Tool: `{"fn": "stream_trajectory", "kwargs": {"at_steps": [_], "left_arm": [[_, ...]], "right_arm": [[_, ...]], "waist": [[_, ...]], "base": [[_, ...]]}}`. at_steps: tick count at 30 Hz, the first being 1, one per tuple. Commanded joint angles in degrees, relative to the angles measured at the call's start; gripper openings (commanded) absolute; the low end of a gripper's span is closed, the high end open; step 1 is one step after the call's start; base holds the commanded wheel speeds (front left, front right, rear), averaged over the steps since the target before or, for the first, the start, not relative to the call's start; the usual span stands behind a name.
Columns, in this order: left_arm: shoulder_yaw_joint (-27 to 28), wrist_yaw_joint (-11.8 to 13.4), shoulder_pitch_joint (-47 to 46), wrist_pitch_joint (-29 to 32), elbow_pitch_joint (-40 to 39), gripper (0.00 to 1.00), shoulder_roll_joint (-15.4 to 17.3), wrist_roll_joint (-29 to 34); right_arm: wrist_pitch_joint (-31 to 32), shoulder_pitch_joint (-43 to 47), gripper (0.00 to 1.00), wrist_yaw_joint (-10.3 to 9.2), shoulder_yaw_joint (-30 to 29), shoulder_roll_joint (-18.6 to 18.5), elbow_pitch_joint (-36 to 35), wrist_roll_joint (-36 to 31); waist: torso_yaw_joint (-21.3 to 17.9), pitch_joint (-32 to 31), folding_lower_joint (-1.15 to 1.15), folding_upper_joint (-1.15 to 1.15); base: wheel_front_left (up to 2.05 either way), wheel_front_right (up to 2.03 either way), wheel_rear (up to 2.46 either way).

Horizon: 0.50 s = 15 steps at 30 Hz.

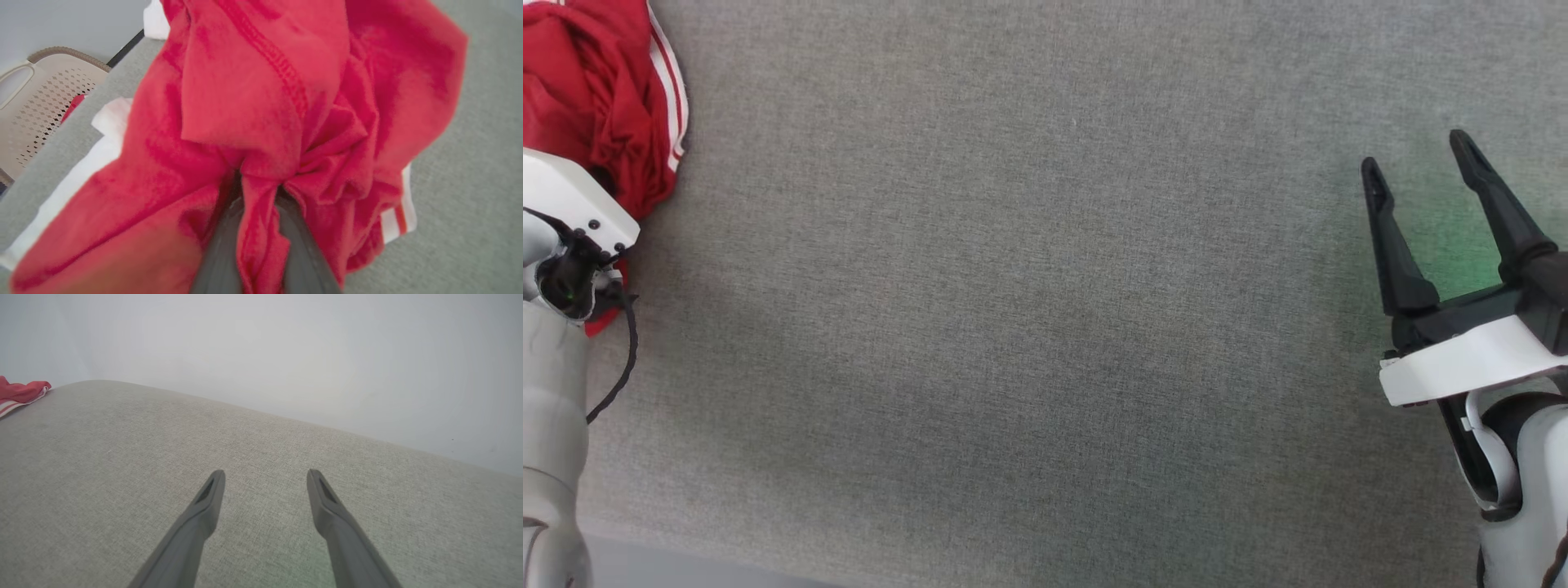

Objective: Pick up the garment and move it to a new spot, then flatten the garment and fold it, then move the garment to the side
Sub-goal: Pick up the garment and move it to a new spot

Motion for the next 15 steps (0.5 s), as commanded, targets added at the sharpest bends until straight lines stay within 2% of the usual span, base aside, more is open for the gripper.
{"fn": "stream_trajectory", "kwargs": {"at_steps": [1, 10, 15], "left_arm": [[-0.4, -0.3, -0.1, -0.3, 0.4, 0.0, -0.3, 0.1], [-4.2, -1.2, -3.3, -6.5, -3.1, 0.0, 4.0, 2.9], [-8.5, -1.2, -4.5, -7.1, -8.0, 0.0, 5.7, 3.5]], "right_arm": [[-0.5, 0.0, 1.0, -0.02, -0.1, 0.2, 0.3, 0.2], [-3.0, 1.9, 1.0, -0.02, -1.5, 1.8, 2.9, 0.8], [-4.6, 3.6, 1.0, -0.03, -2.4, 2.9, 4.5, 1.3]], "waist": [[0.1, -0.7, 0.0, 0.0], [1.4, -7.2, 0.0, 0.0], [2.4, -11.5, 0.0, 0.0]], "base": [[0.0, 0.0, 0.0], [0.0, 0.0, 0.0], [0.0, 0.0, 0.0]]}}
